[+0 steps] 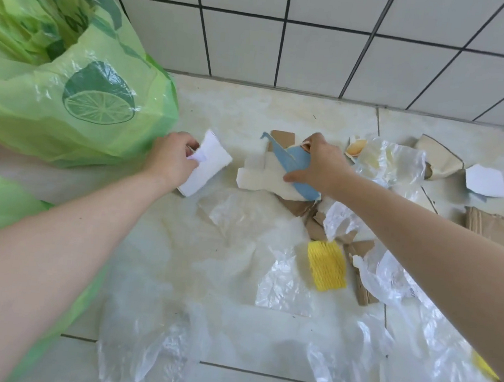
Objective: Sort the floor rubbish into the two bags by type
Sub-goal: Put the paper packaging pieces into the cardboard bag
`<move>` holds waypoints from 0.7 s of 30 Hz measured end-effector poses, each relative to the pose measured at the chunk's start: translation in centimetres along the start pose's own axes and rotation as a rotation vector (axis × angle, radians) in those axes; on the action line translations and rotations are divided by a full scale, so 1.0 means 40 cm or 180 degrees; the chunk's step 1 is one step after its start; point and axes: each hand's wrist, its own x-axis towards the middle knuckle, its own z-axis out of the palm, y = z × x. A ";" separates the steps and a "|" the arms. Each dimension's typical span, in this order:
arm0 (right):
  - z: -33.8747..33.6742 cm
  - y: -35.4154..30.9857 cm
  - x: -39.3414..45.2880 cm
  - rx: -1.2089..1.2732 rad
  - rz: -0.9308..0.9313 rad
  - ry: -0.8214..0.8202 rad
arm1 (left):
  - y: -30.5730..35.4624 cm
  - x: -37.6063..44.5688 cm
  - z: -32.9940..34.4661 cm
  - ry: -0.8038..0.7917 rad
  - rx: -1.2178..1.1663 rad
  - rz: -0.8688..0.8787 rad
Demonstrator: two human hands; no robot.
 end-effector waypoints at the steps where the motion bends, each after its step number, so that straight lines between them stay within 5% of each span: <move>1: -0.013 -0.003 -0.002 0.0133 0.0038 0.0090 | 0.008 0.009 -0.007 0.0111 -0.0136 -0.0073; 11: -0.103 0.082 -0.031 0.0371 0.0312 0.0706 | 0.184 0.051 0.063 -0.0301 -0.1724 -0.0858; 21: -0.133 0.214 -0.065 0.1361 0.1123 0.1012 | 0.345 0.066 0.219 -0.0510 -0.0976 -0.0864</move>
